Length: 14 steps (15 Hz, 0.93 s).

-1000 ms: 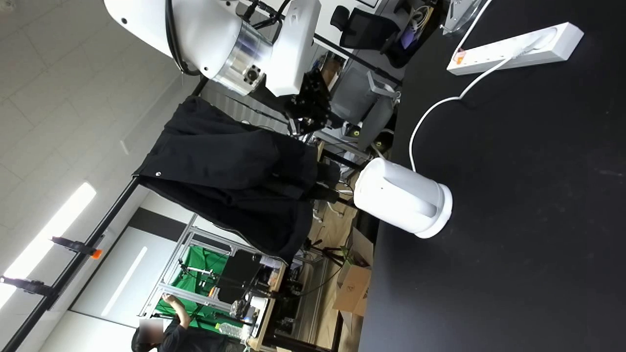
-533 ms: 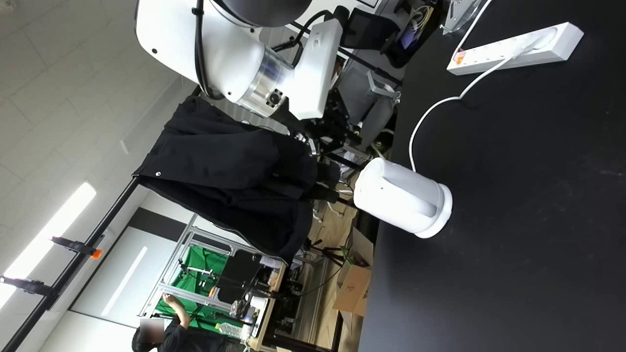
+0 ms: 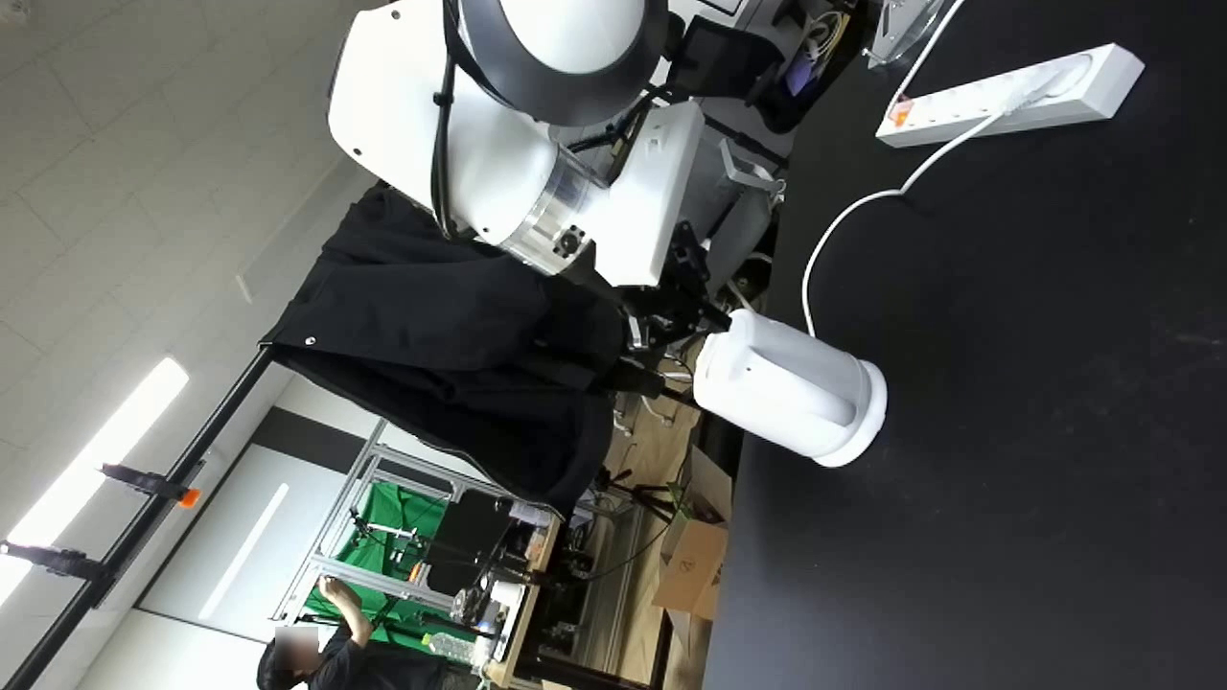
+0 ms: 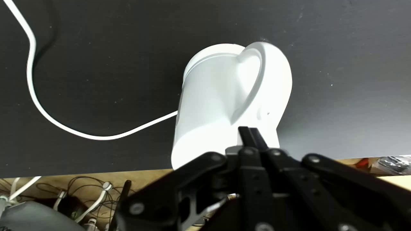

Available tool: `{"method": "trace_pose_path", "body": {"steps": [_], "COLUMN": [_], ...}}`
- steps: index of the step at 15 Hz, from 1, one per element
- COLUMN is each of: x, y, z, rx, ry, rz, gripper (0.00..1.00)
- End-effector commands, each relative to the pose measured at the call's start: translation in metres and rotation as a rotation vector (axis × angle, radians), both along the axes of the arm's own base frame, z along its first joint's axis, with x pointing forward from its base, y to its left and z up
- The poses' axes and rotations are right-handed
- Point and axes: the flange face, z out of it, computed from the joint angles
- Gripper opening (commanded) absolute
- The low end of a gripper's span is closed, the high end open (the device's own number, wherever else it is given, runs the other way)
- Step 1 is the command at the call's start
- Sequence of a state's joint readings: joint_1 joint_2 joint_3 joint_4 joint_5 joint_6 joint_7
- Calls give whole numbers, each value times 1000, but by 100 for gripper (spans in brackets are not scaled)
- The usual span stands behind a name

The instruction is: Turn on the white electric kettle

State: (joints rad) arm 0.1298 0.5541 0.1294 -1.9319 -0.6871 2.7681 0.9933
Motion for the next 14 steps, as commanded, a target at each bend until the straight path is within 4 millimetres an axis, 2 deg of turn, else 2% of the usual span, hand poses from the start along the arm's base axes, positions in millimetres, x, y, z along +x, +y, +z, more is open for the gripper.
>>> {"method": "trace_pose_path", "body": {"steps": [1,14], "x": [14,26], "y": [6,13], "z": [-4,-22], "rx": [28,38], "ry": [2,32], "rz": [14,28], "gripper": [0,0]}}
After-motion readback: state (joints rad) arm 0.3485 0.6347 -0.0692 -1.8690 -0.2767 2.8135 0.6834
